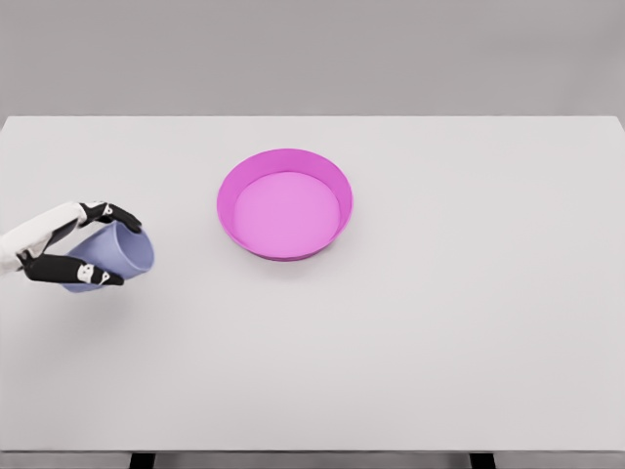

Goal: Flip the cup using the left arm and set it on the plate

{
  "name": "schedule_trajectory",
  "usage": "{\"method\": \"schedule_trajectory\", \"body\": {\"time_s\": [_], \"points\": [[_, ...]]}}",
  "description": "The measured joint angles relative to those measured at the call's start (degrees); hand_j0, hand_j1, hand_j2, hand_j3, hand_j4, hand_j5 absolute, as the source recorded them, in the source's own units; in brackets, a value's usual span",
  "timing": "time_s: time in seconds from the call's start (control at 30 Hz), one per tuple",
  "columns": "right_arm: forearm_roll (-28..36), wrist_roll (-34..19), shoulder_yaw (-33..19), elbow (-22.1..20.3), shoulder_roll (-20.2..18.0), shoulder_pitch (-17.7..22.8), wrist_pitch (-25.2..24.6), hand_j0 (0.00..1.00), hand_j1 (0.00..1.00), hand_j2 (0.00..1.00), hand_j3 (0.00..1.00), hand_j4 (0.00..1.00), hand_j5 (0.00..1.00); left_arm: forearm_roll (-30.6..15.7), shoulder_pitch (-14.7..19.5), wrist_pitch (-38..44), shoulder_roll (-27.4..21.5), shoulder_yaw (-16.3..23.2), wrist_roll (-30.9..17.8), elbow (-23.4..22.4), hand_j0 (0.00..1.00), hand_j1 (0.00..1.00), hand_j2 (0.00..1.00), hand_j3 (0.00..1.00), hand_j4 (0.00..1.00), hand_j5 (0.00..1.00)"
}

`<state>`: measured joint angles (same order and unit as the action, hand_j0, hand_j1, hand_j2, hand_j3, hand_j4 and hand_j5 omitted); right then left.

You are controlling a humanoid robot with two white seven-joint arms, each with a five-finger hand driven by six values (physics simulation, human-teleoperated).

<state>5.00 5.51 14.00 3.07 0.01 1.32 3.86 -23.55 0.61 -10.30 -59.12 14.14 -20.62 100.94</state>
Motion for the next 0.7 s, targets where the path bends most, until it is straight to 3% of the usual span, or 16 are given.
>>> {"method": "schedule_trajectory", "body": {"time_s": [0.7], "points": [[0.0,0.0,0.0,0.0,0.0,0.0,0.0,1.00,1.00,1.00,1.00,1.00,1.00,-0.1,6.2,0.0,14.8,0.6,0.4,-0.8,0.51,0.51,0.51,0.51,0.51,0.51]]}}
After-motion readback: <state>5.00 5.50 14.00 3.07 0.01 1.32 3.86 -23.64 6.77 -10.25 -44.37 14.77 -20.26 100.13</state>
